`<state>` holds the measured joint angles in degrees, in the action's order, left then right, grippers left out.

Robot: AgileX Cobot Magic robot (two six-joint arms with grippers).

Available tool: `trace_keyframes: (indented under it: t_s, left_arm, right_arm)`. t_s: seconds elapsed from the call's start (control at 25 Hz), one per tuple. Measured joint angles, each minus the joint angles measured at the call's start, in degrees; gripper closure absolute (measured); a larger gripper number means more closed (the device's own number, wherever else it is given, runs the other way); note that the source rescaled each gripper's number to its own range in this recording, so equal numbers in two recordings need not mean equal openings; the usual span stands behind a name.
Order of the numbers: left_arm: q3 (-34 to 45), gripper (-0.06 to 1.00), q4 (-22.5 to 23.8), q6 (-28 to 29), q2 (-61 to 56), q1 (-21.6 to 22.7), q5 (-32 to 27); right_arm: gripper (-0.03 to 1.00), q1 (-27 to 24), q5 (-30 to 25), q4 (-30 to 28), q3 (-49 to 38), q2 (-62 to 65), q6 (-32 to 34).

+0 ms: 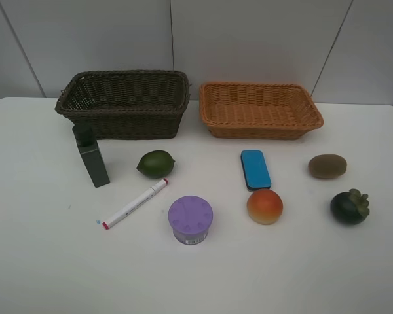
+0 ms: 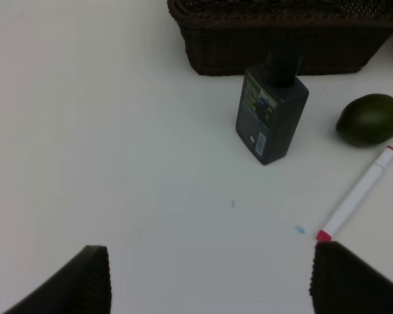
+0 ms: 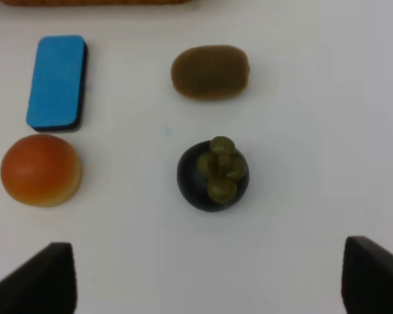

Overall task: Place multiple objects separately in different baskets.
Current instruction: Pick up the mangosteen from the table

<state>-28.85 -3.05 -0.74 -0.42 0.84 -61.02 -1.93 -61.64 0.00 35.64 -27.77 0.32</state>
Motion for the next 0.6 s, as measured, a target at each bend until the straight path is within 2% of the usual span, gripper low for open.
trace_keyframes:
  t_s: [0.32,0.6]
  left_arm:
    - [0.0,0.13,0.0,0.0,0.0,0.0,0.0]
    - [0.0,0.13,0.0,0.0,0.0,0.0,0.0]
  right_arm:
    - [0.02,0.0,0.23,-3.13,5.85,-22.24,0.04]
    - [0.02,0.0,4.86,-2.76,6.16,-37.17,0.04]
